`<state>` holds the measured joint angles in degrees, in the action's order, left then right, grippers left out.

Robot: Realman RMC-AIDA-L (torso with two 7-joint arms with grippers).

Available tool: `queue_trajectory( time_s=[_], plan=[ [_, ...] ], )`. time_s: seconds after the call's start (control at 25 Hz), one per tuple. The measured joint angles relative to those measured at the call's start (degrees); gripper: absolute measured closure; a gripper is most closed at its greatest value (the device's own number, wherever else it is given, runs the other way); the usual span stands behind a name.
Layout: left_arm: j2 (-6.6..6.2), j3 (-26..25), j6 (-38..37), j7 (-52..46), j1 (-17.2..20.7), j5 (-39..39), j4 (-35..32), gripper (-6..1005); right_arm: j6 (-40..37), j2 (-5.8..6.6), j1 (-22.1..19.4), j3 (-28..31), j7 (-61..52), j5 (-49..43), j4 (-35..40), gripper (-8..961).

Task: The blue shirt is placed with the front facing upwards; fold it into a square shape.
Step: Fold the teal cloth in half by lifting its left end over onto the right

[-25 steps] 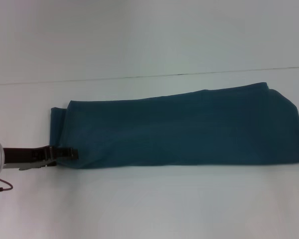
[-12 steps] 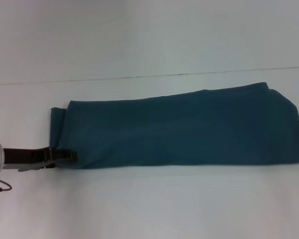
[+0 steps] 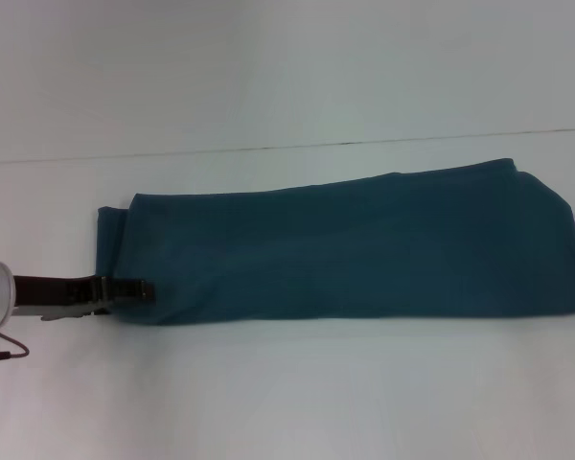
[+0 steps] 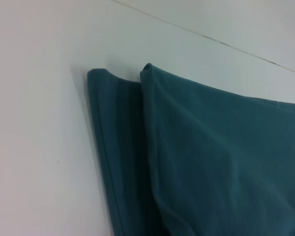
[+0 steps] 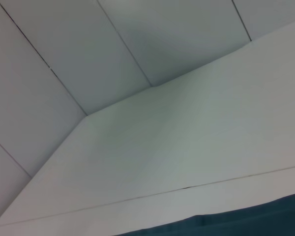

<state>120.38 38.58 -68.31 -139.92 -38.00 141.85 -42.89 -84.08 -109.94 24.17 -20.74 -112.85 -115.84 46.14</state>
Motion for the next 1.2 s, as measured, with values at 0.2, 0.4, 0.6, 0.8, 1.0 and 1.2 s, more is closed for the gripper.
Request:
queue_trajectory(
  time_s=[0.2,0.4,0.6,0.8,1.0,1.2],
  plan=[
    [-0.02,0.00,0.13,0.34,-0.03,0.00,0.05,208,0.77,-0.07,0.00,0.00,0.00,-0.01,0.00,933],
    [0.03,0.01,0.17,0.41,-0.15,0.00,0.11,208,1.00,-0.10,0.00,0.00,0.00,-0.08,0.00,934],
    [0.23,0.47,1.23,0.46,-0.22,0.13,-0.03,208,1.06,-0.24,0.00,0.00,0.00,-0.09,0.00,934],
    [0.40,0.95,4.16,1.32,0.47,1.01,-0.21,310,1.07,-0.33,0.00,-0.01,0.00,-0.09,0.00,933],
    [0.42,1.30,4.36,1.25,0.55,1.70,-0.29,459,1.06,-0.35,0.00,-0.07,0.00,-0.06,0.00,933],
    [0.49,2.12,3.89,1.05,0.48,1.78,-0.33,656,1.04,-0.35,0.00,0.01,0.00,-0.01,0.00,933]
  ],
)
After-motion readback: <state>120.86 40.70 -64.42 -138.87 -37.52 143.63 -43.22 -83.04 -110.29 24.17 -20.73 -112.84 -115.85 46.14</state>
